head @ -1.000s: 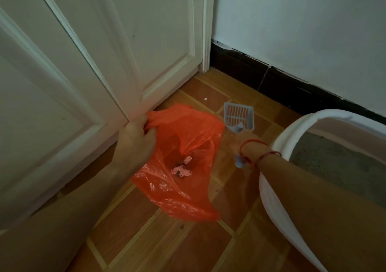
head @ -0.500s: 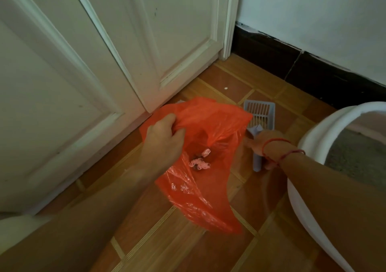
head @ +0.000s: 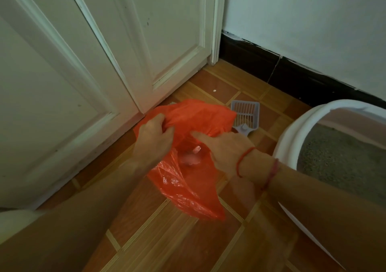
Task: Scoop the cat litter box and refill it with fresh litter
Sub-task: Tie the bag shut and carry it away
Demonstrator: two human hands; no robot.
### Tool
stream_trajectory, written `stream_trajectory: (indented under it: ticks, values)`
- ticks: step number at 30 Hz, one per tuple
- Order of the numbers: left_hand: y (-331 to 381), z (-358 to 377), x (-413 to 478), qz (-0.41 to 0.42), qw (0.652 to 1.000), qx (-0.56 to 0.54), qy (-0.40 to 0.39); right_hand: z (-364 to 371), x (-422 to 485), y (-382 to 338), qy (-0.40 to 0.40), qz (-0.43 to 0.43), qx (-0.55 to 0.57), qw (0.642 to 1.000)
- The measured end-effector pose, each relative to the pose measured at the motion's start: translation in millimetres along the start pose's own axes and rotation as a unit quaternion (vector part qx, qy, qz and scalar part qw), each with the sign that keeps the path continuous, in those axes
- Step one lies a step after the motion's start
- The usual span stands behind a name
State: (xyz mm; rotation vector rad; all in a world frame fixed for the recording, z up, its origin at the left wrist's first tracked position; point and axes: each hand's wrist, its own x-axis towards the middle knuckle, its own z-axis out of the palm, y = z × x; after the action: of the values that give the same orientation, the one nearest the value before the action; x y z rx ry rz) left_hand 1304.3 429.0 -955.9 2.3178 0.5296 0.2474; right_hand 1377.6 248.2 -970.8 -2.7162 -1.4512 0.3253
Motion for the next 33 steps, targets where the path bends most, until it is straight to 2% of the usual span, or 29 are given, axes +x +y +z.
stream_trajectory:
  ticks: [5, 9, 16, 18, 20, 22, 25, 27, 29, 31, 33]
  values:
    - [1, -5, -2, 0.005, 1.0, 0.009, -0.004, -15, 19, -8, -0.008, 0.037, -0.118, 0.992]
    - [1, -11, -5, 0.02, 1.0, 0.019, -0.013, -22, 18, -5, 0.022, 0.061, -0.142, 0.988]
    - [3, -20, -11, 0.06, 0.996, 0.053, -0.047, -46, 6, 2, 0.105, 0.08, -0.008, 0.991]
    - [8, -21, -19, 0.076, 0.994, 0.066, -0.032, -56, 9, 8, 0.137, 0.087, 0.028, 0.986]
    - [17, -23, -29, 0.136, 0.985, 0.11, -0.002, -66, 13, 15, 0.163, 0.103, 0.061, 0.979]
    - [28, -22, -43, 0.239, 0.955, 0.177, -0.001, -72, 16, 20, 0.176, 0.122, 0.094, 0.972]
    - [37, -5, -63, 0.395, 0.89, 0.213, -0.079, -81, 16, 19, 0.174, 0.144, 0.118, 0.967]
    - [40, 16, -77, 0.415, 0.859, 0.236, -0.186, -85, 12, 17, 0.175, 0.142, 0.126, 0.966]
    - [40, 38, -88, 0.387, 0.817, 0.31, -0.295, -85, 10, 18, 0.165, 0.139, 0.134, 0.967]
    - [35, 54, -95, 0.395, 0.773, 0.376, -0.323, -86, 7, 17, 0.148, 0.152, 0.144, 0.967]
    - [30, 64, -96, 0.402, 0.749, 0.421, -0.316, -96, -6, 13, 0.137, 0.176, 0.137, 0.965]
